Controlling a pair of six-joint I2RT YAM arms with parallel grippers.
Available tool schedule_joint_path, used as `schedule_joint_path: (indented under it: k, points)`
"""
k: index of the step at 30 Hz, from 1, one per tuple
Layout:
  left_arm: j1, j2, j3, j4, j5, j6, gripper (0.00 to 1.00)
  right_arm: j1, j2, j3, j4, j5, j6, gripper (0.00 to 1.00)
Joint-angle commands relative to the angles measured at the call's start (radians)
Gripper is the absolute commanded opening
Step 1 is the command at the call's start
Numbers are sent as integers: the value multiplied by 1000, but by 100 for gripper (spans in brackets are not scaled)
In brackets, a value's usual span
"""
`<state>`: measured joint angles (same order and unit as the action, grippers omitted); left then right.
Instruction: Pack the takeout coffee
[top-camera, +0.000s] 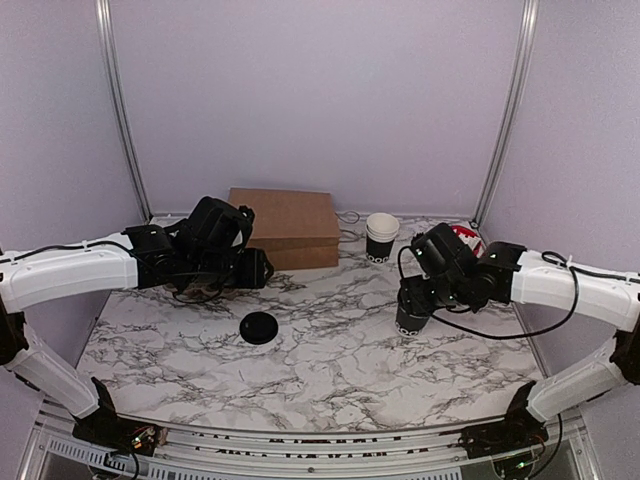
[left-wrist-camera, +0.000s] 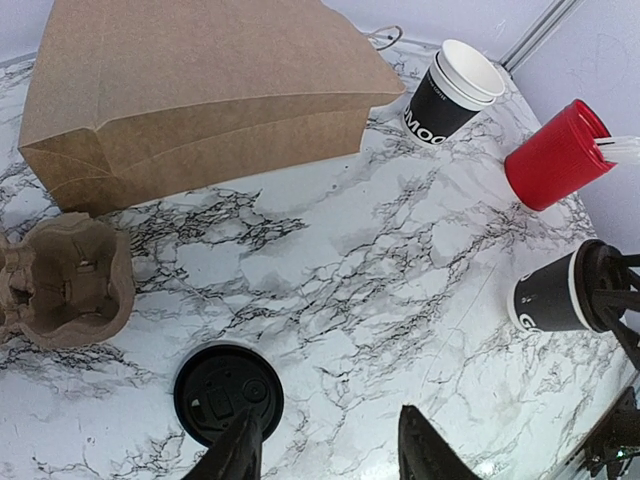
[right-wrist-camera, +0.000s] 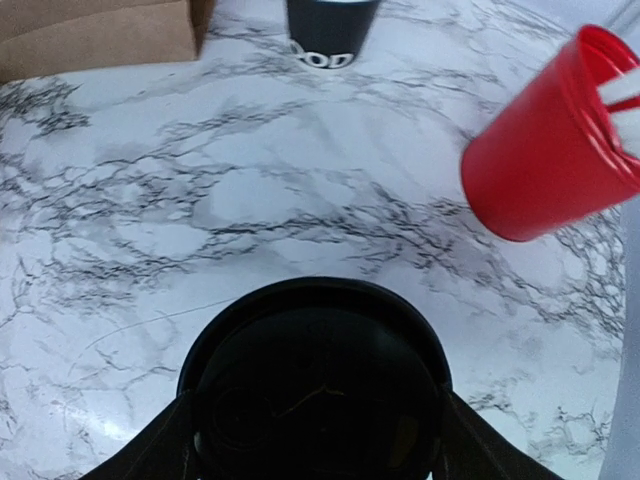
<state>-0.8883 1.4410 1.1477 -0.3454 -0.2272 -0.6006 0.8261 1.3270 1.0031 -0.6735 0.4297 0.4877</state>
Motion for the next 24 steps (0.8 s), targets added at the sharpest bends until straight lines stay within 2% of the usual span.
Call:
schedule_joint_path:
  k: [1, 7, 22, 24]
  points:
    - [6, 19, 22, -22, 19, 15, 47, -110, -132, -80, -35, -9, 13, 75]
    - [6, 40, 35, -15, 35, 15, 47, -238, -232, -187, -37, -68, -3, 76]
    - [6, 31, 20, -14, 30, 14, 47, -263, -259, -143, -88, -38, 14, 99]
    - [6, 31, 19, -13, 31, 14, 47, -263, -273, -120, -113, -19, 13, 100]
